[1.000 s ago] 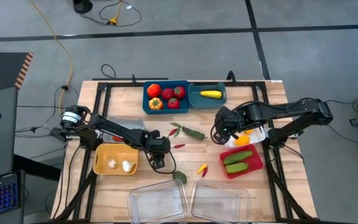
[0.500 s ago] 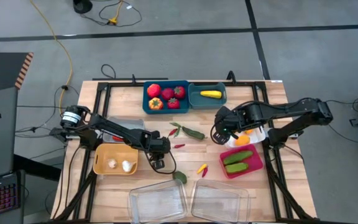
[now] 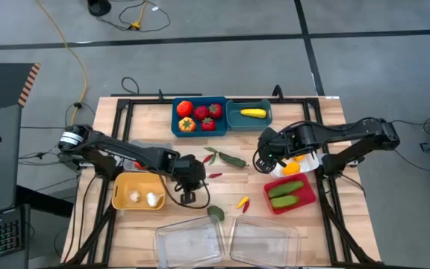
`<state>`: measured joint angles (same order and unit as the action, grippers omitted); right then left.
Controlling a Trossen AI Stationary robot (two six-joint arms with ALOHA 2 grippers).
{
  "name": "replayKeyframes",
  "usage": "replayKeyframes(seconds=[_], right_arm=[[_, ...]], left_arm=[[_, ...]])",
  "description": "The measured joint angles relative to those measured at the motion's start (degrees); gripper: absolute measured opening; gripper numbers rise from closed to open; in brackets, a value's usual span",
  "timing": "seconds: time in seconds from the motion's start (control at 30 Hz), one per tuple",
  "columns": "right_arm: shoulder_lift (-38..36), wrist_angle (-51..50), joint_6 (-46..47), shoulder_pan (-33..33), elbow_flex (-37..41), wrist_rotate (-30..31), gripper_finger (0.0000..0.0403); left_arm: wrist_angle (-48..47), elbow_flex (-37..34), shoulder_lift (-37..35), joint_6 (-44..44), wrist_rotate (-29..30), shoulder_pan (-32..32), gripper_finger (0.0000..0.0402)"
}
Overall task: Sort produce into baskets
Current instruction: Put the green chili pepper into the left transparent bin
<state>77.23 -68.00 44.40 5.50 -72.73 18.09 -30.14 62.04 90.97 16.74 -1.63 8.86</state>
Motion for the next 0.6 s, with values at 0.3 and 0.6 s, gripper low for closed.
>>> replayKeyframes(seconds=[0.3,0.6], right_arm=[[0.0,6.7,-5.9,0.0,0.0,0.1,0.0278],[0.0,15.3,-14.3,0.0,0.0,0.1,0.0278]], left_arm=[[0.4,4.2,-2.5,4.4,-9.7,9.0,0.0057],[3.9,4.2,-2.4,13.7,-9.9,18.7,0.006]])
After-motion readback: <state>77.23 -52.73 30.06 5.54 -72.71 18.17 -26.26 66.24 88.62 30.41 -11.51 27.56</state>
